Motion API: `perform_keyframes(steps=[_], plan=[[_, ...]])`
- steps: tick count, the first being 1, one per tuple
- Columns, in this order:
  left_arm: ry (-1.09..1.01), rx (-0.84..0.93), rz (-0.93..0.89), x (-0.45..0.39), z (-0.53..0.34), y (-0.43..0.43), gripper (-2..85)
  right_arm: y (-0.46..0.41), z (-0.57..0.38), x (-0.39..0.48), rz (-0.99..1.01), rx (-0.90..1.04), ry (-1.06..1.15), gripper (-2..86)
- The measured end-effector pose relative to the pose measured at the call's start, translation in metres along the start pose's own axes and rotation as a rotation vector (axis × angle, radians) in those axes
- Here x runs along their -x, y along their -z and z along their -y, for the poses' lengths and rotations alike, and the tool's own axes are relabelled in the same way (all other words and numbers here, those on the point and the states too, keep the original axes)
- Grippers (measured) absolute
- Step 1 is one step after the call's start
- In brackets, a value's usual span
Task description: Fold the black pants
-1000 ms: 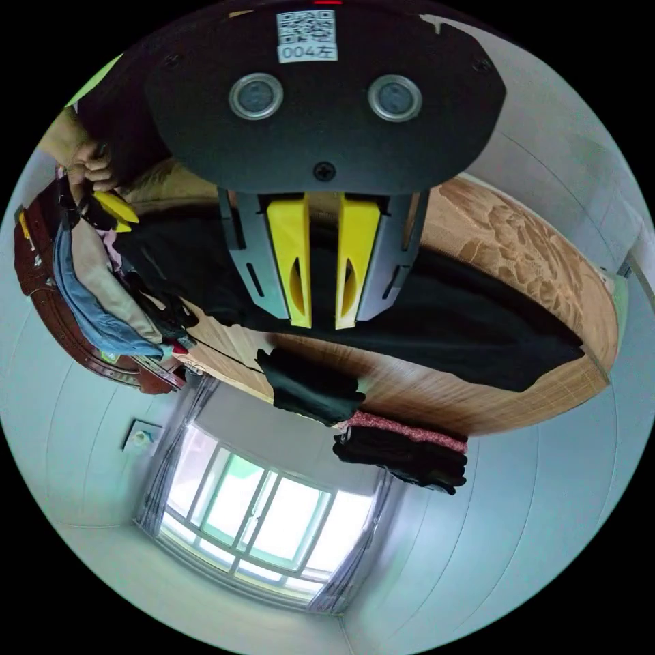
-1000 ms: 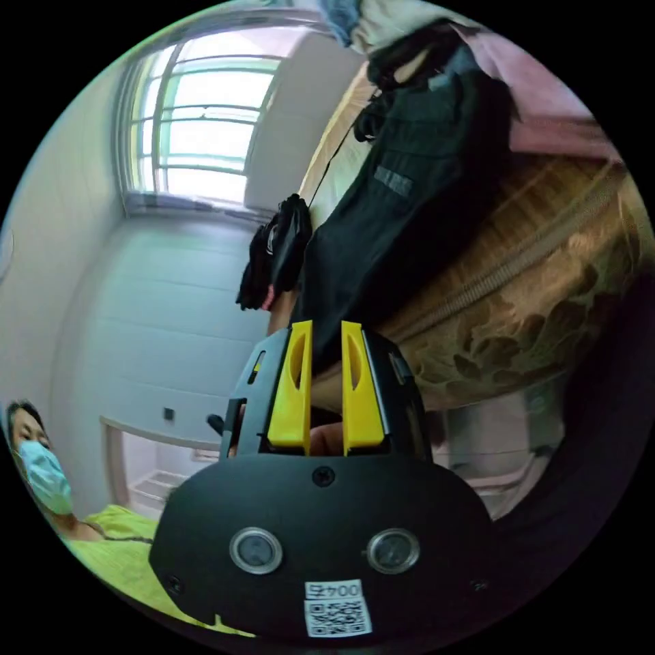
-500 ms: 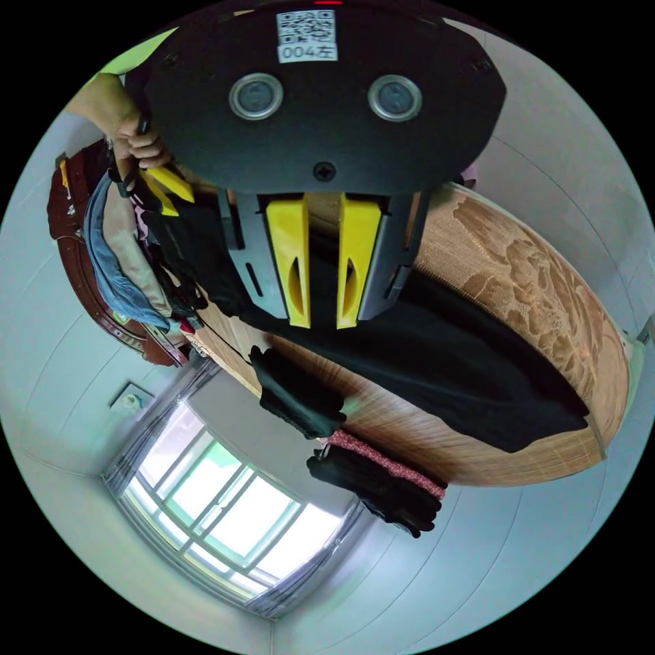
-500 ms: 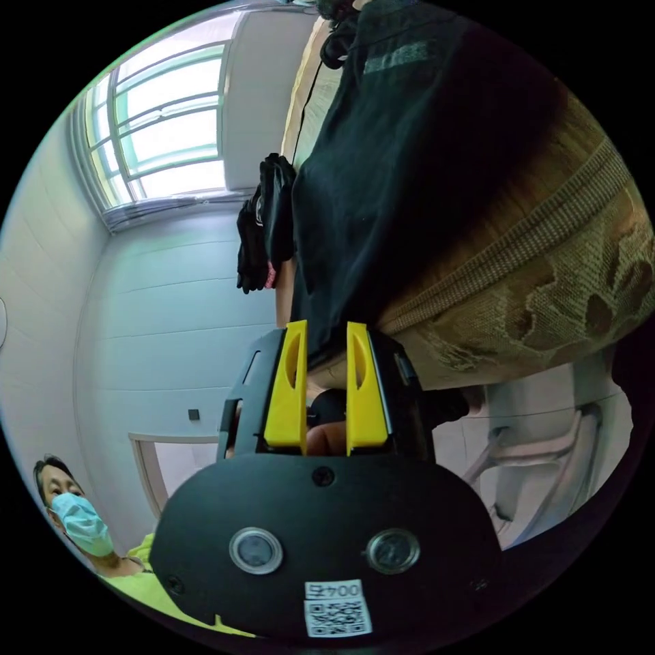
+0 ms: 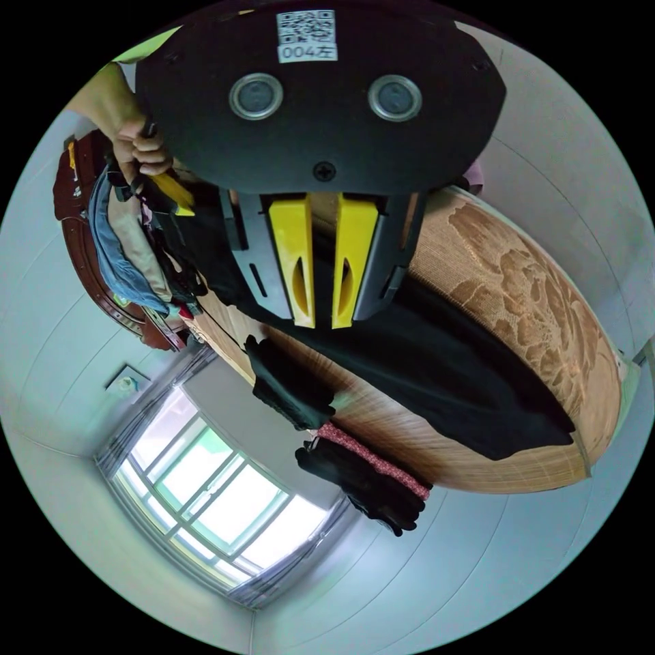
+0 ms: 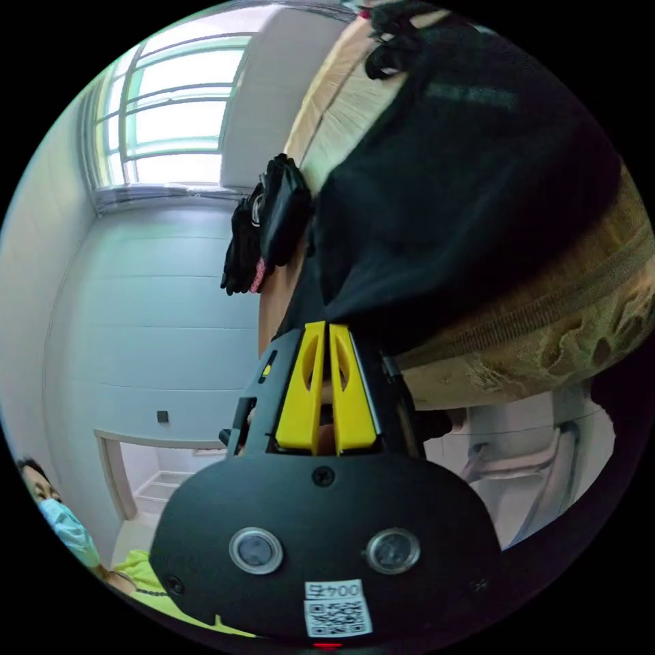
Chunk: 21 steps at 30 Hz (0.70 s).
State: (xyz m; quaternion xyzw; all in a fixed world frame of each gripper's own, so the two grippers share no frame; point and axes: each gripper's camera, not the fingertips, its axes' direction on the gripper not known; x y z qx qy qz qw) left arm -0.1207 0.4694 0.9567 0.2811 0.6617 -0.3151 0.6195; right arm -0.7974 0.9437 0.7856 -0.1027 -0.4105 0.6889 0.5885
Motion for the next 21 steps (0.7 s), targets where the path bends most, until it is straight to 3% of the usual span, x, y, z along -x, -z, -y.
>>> perform_keyframes(steps=[3, 7, 9, 12, 21], plan=[[-0.014, -0.005, 0.003, -0.006, 0.005, 0.003, 2.5, 0.020, -0.010, 0.037, -0.078, -0.044, 0.110, 0.3], [0.010, -0.005, 0.010, -0.009, 0.014, 0.004, 2.2, 0.009, -0.010, 0.003, -0.134, 0.036, 0.005, 0.3], [0.015, -0.003, 0.007, -0.011, 0.017, 0.004, 2.1, 0.009, -0.013, -0.008, -0.066, 0.024, -0.057, 0.4], [0.004, 0.000, 0.015, -0.019, 0.022, 0.004, 2.0, -0.001, -0.016, 0.005, -0.228, 0.048, 0.071, 0.8], [-0.028, 0.039, 0.038, -0.052, 0.039, -0.012, 1.5, 0.011, -0.038, 0.002, -0.209, 0.067, 0.166, 6.2]])
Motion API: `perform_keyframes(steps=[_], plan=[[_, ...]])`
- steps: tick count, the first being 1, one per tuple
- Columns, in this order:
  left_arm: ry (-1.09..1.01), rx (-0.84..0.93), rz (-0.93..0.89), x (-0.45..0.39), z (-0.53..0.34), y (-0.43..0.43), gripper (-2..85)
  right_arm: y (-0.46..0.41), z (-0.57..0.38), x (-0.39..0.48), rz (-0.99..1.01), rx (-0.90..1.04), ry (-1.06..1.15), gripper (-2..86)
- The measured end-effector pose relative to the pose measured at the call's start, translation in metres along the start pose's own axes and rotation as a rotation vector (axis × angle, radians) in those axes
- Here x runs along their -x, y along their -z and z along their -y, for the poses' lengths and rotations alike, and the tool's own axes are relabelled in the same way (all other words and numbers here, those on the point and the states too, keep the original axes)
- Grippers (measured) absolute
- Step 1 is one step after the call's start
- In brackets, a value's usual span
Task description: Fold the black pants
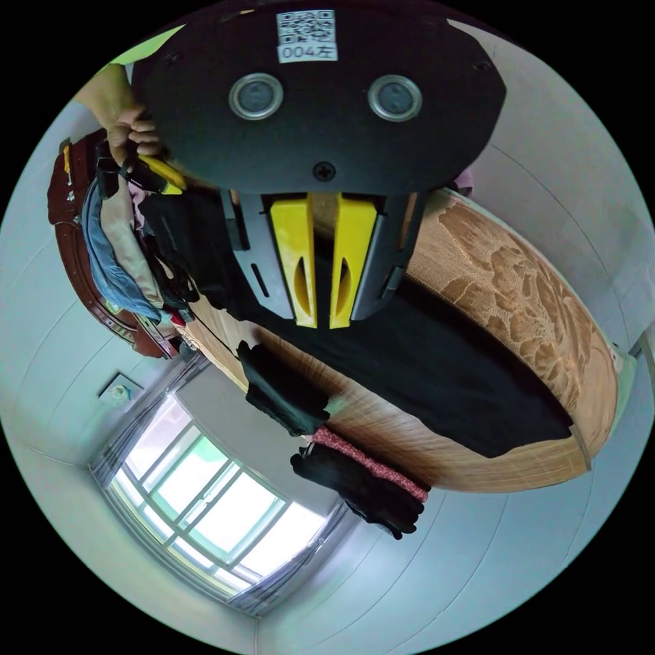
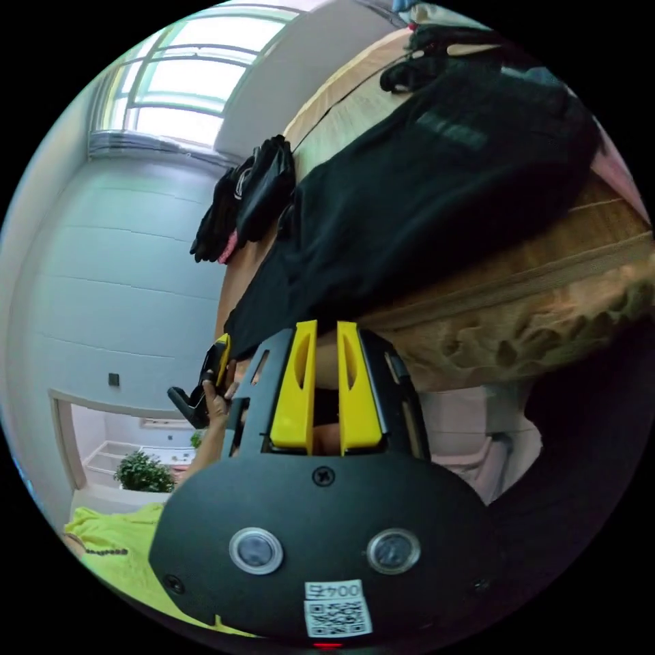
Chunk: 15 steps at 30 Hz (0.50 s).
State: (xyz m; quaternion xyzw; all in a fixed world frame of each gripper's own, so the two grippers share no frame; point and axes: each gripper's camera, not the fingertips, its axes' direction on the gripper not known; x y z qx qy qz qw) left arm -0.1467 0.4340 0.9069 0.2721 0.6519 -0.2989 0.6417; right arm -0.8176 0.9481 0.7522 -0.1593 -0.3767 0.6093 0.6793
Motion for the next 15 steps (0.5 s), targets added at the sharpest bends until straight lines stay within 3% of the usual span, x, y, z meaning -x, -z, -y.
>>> perform_keyframes(steps=[5, 8, 13, 15], plan=[[-0.011, 0.029, 0.057, -0.023, 0.017, -0.011, 0.8, 0.092, -0.015, -0.034, -0.171, -0.321, -0.084, 10.5], [-0.081, -0.006, 0.100, -0.043, 0.036, -0.019, 0.5, 0.129, -0.013, -0.062, -0.167, -0.447, -0.192, 12.1], [-0.301, 0.174, 0.192, -0.087, 0.061, -0.086, 0.3, 0.131, -0.003, -0.079, -0.128, -0.482, -0.281, 12.5], [-0.276, 0.299, 0.223, -0.089, 0.066, -0.113, 0.3, 0.120, 0.003, -0.082, -0.069, -0.449, -0.291, 12.0]])
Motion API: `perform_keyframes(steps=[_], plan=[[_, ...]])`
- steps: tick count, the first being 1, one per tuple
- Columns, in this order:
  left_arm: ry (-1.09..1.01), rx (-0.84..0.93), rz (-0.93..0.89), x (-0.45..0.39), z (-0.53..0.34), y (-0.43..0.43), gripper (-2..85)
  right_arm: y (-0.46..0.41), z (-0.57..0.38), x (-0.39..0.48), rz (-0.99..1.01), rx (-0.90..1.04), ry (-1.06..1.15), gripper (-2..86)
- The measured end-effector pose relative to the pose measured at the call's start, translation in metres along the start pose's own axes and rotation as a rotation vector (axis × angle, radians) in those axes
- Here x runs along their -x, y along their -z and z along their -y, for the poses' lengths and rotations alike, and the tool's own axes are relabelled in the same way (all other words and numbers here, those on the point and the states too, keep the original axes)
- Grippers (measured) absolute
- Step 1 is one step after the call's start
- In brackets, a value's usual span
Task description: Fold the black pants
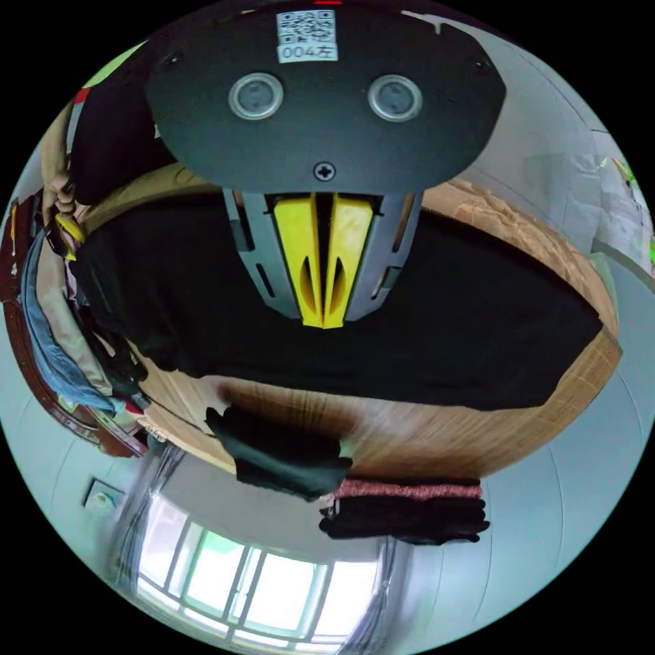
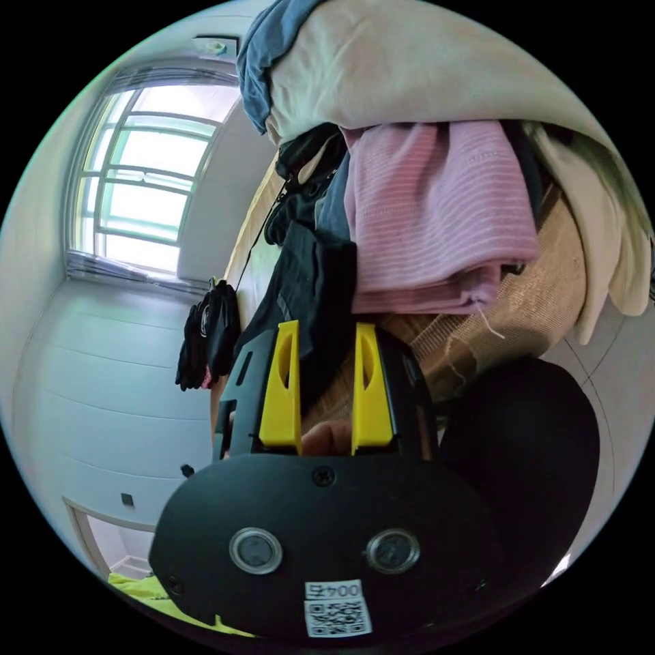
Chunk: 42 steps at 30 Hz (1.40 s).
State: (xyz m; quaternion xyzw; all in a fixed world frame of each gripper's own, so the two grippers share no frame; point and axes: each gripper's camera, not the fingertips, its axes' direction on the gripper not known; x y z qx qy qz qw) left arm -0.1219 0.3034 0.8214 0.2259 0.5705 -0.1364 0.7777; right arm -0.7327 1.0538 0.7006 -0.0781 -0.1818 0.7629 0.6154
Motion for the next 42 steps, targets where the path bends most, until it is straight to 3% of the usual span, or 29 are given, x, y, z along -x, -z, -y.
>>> perform_keyframes(steps=[6, 10, 14, 17, 20, 22, 25, 27, 30, 31, 32, 36, 42], plan=[[0.014, -0.020, -0.026, -0.008, 0.011, -0.007, 0.1, -0.014, 0.005, 0.023, -0.030, 0.038, -0.010, 6.7], [-0.009, -0.018, -0.006, -0.021, 0.016, -0.007, 0.1, 0.005, -0.022, 0.126, -0.401, -0.088, 0.480, 5.4], [-0.033, -0.016, -0.035, -0.030, 0.019, -0.009, 0.1, -0.026, -0.005, 0.082, -0.435, 0.061, 0.270, 5.7], [-0.050, -0.017, -0.019, -0.039, 0.019, -0.008, 0.1, -0.023, -0.019, 0.080, -0.350, 0.016, 0.298, 6.2], [-0.029, -0.017, -0.054, -0.037, 0.020, -0.007, 0.1, -0.009, -0.034, 0.096, -0.399, -0.012, 0.306, 5.7], [-0.028, -0.012, -0.002, -0.046, 0.021, 0.005, 0.2, 0.003, -0.051, 0.116, -0.497, -0.091, 0.356, 4.3], [-0.142, -0.145, -0.006, -0.089, 0.006, 0.036, 0.3, -0.006, -0.093, 0.165, -0.617, -0.211, 0.637, 2.8], [-0.268, -0.148, 0.003, -0.126, -0.003, 0.037, 0.4, -0.030, -0.113, 0.188, -0.633, -0.181, 0.794, 1.7], [-0.439, -0.018, 0.099, -0.171, -0.022, 0.004, 0.4, -0.079, -0.129, 0.203, -0.756, -0.110, 0.924, -0.1], [-0.470, -0.012, 0.124, -0.177, -0.033, -0.006, 0.3, -0.100, -0.131, 0.201, -0.804, -0.014, 0.949, -0.3], [-0.471, -0.049, 0.133, -0.177, -0.039, -0.005, 0.3, -0.120, -0.134, 0.196, -0.849, 0.085, 0.962, -0.5], [-0.452, -0.055, 0.112, -0.167, -0.049, -0.012, 0.2, -0.129, -0.148, 0.195, -0.889, 0.031, 1.050, -0.7], [-0.396, -0.050, 0.068, -0.140, -0.061, -0.020, 0.2, -0.118, -0.127, 0.197, -0.772, 0.100, 0.964, -0.7]])
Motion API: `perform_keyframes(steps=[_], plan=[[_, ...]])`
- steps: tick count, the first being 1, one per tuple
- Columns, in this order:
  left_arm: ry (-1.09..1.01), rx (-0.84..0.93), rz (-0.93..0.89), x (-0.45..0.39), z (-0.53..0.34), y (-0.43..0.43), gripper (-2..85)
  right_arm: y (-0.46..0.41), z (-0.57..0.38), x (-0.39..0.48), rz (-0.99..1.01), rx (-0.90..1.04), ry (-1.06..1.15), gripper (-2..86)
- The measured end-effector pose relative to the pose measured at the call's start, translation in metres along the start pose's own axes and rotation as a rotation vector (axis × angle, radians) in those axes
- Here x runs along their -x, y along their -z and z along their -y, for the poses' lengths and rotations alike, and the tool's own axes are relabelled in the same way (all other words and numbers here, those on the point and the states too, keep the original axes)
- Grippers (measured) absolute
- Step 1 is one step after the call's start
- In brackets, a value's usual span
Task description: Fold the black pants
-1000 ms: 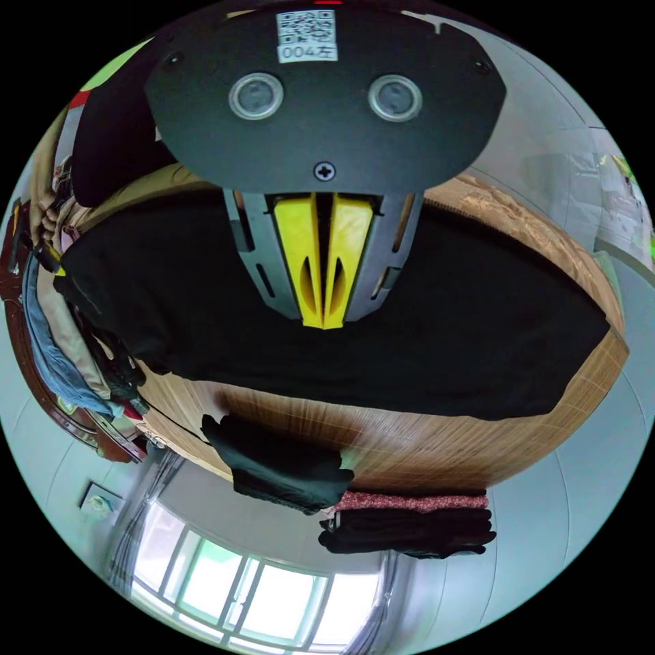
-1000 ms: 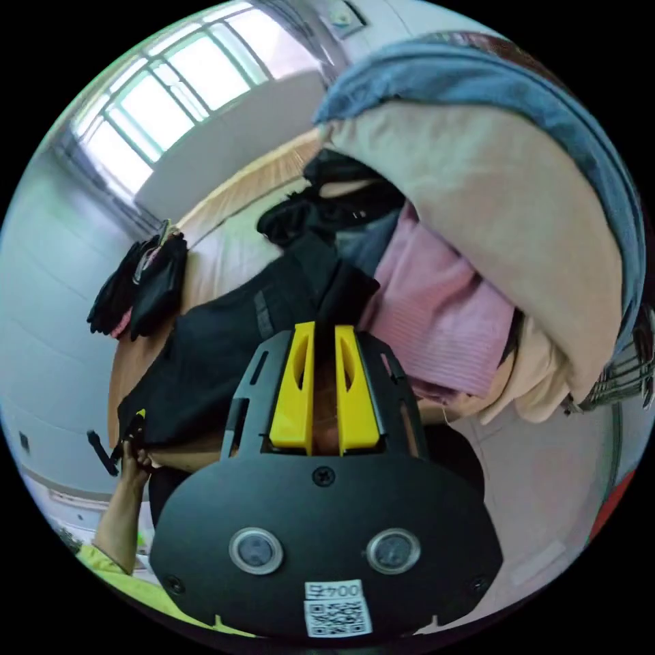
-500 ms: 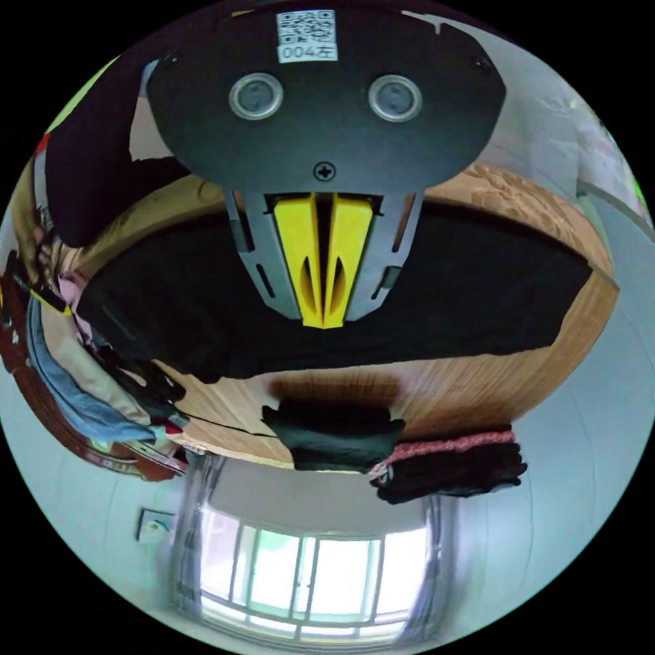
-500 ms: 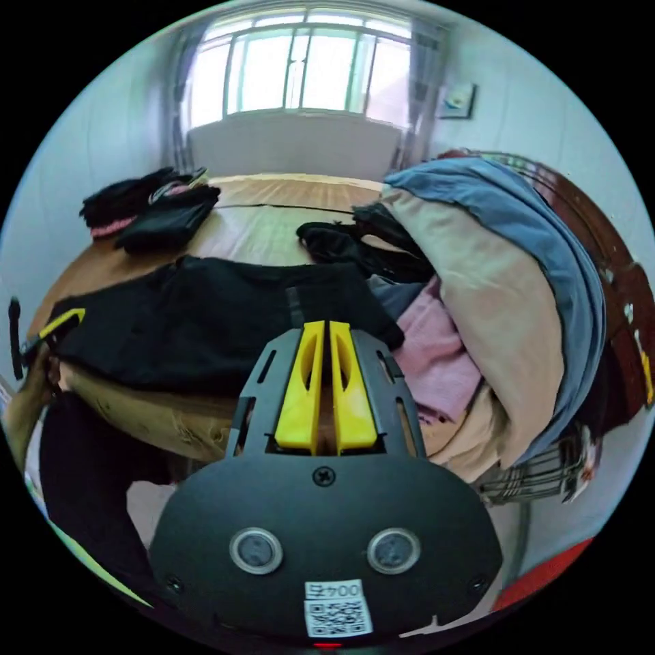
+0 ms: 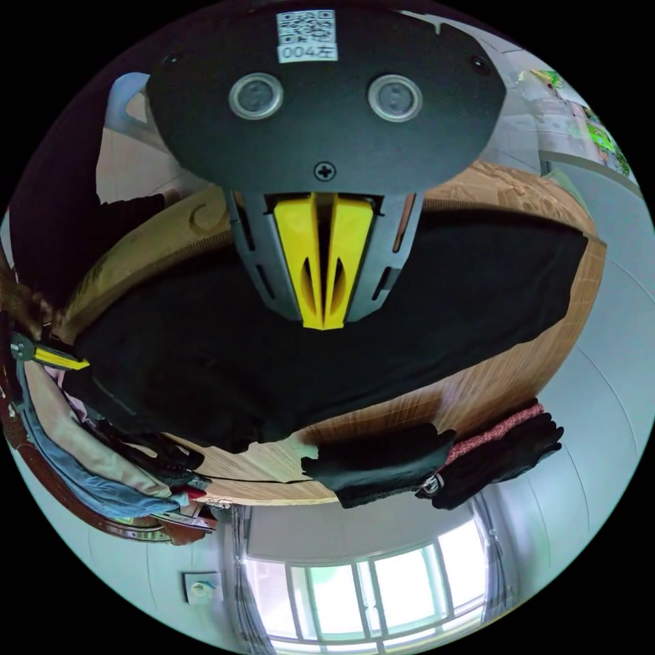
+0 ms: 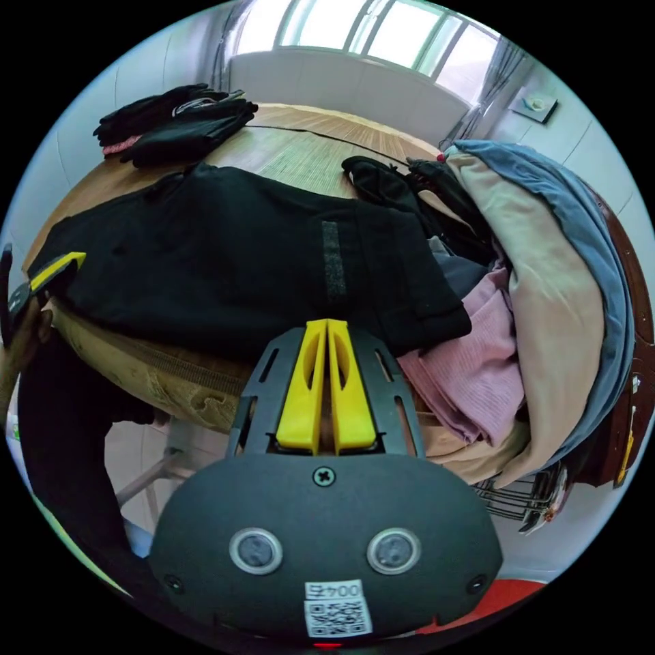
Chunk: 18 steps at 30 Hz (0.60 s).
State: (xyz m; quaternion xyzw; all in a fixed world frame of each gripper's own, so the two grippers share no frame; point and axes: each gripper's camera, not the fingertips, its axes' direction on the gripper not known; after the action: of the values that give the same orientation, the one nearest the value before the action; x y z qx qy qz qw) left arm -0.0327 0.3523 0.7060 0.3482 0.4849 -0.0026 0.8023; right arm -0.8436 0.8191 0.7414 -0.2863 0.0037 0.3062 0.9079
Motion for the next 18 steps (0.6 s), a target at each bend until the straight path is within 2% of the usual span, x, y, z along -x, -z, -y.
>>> perform_keyframes(steps=[3, 8, 12, 15, 18], plan=[[0.042, -0.002, -0.026, 0.014, -0.015, -0.005, 0.2, 0.009, 0.017, -0.011, 0.045, 0.082, -0.010, -0.7], [0.112, -0.011, -0.085, 0.044, -0.043, -0.014, 0.3, 0.006, 0.027, 0.001, -0.014, 0.149, 0.026, -0.7], [0.112, -0.020, -0.090, 0.064, -0.069, -0.019, 0.4, 0.005, 0.021, -0.001, -0.035, 0.113, 0.073, -0.7], [0.137, -0.041, -0.156, 0.089, -0.094, -0.021, 0.7, 0.005, 0.017, -0.019, 0.041, 0.103, -0.019, -0.7], [0.291, -0.143, -0.162, 0.130, -0.127, -0.001, 1.0, 0.004, 0.010, -0.042, 0.145, 0.080, -0.103, -0.6]])
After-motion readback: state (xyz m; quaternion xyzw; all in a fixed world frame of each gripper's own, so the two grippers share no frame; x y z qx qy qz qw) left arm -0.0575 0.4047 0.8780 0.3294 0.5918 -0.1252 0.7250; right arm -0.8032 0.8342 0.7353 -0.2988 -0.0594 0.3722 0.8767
